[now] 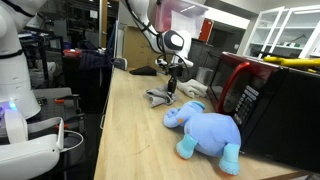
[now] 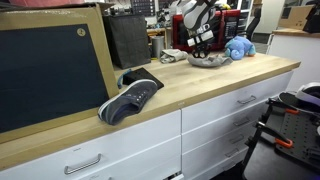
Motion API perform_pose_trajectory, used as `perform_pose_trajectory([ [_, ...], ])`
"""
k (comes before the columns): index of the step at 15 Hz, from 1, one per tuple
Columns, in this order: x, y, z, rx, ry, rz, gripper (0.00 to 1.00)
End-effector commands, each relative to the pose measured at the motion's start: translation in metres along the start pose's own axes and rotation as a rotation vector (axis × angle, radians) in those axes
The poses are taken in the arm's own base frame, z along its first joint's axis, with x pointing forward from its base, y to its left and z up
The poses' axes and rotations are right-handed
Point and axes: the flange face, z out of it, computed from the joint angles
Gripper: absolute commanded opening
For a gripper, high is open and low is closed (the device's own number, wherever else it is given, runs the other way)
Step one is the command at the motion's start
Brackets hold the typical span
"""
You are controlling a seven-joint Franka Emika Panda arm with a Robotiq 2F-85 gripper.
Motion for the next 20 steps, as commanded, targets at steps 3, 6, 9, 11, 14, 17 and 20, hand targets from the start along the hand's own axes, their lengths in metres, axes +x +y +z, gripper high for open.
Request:
perform_pose_trajectory([
  [3,0.006,0.019,-0.011,0.029,-0.051,0.036,0.51],
  [6,0.011,0.026,-0.022,0.046,-0.048,0.042,0.73],
  [9,0.017,0.034,-0.025,0.035,-0.038,0.057,0.97],
  [11,0.018,0.036,-0.019,0.025,-0.043,0.06,0.6],
  [14,0.014,0.035,-0.006,0.013,-0.06,0.057,0.59],
  [17,0.01,0.034,0.001,0.005,-0.071,0.048,0.36],
  [20,0.012,0.037,-0.011,0.025,-0.065,0.046,0.14],
])
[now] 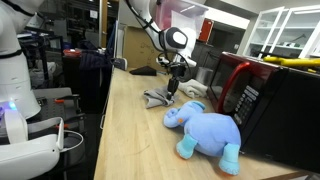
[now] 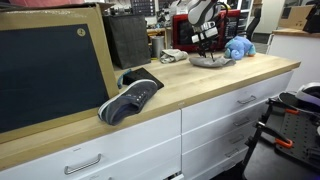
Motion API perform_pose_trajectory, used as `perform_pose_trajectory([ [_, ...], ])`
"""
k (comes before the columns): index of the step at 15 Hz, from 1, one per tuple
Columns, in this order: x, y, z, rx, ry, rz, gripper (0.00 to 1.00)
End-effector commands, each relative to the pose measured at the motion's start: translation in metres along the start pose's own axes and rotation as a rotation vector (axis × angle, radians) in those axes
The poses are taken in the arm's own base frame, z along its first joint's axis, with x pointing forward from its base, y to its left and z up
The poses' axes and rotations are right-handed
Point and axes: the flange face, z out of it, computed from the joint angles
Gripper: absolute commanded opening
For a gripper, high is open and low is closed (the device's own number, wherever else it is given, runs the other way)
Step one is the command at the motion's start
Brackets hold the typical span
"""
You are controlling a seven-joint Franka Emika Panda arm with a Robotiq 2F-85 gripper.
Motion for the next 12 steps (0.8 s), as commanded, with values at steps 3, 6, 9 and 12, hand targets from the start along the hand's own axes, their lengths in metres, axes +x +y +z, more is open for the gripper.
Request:
perform_pose_trajectory([
  [3,-0.003,0.011,-0.029,0.037,0.005,-0.012,0.0],
  [6,-0.014,0.013,-0.056,0.069,0.032,-0.027,0.02],
  [9,-0.042,0.008,-0.086,0.106,0.052,-0.074,0.02],
  [12,-0.086,0.002,-0.116,0.14,0.06,-0.149,0.02],
])
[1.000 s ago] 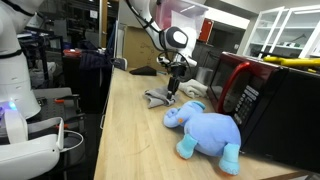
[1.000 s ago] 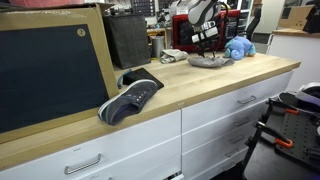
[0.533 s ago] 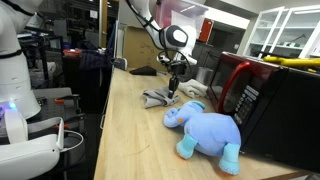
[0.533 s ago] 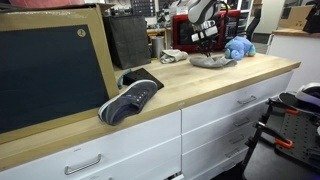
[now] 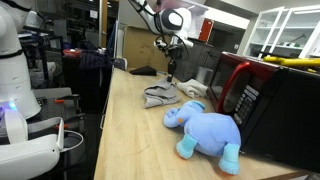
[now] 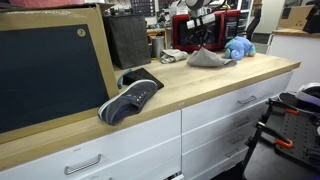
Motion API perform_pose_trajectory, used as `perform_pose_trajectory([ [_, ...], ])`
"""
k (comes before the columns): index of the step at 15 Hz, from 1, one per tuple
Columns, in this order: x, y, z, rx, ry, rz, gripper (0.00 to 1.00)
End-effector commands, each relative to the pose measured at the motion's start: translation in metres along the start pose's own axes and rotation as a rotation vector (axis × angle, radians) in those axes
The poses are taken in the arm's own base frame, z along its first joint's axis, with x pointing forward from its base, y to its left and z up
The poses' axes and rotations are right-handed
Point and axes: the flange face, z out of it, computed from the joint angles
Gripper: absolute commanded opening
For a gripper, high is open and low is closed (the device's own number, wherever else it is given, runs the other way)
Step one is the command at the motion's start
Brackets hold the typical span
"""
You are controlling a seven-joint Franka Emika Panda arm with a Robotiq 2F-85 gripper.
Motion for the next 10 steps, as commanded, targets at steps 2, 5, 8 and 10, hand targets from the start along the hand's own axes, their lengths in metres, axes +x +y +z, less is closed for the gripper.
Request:
perform_pose_trajectory([
  [2,-0.085,-0.009,-0.047,0.046,-0.011,-0.154,0.02],
  [5,-0.151,-0.025,-0.066,0.053,0.017,-0.238,0.02],
  [8,-0.206,-0.029,-0.078,0.057,0.049,-0.347,0.4],
  [10,-0.219,-0.024,-0.082,0.061,0.036,-0.385,0.54],
])
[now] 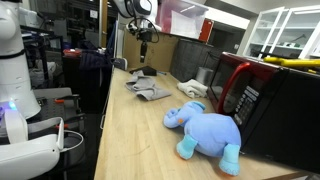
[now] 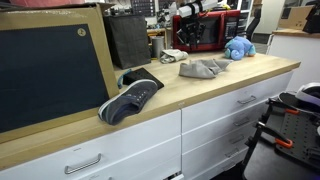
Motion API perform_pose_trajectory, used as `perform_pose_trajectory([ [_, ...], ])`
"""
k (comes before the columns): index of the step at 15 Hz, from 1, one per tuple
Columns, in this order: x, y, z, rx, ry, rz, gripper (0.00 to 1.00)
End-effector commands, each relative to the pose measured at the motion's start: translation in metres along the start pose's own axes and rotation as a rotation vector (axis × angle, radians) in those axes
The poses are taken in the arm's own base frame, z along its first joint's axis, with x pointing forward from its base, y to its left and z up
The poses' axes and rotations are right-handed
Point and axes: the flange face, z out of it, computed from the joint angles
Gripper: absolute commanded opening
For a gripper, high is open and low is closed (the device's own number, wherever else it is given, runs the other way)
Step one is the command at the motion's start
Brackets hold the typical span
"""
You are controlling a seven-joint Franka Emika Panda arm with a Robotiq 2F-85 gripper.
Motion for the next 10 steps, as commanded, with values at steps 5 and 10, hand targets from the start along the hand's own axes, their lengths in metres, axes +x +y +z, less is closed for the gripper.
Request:
perform_pose_trajectory([
  [5,0.016,0.072,0.002,0.016,-0.037,0.0,0.91],
  [10,0.056,0.107,0.059,-0.022,-0.089,0.021,1.0],
])
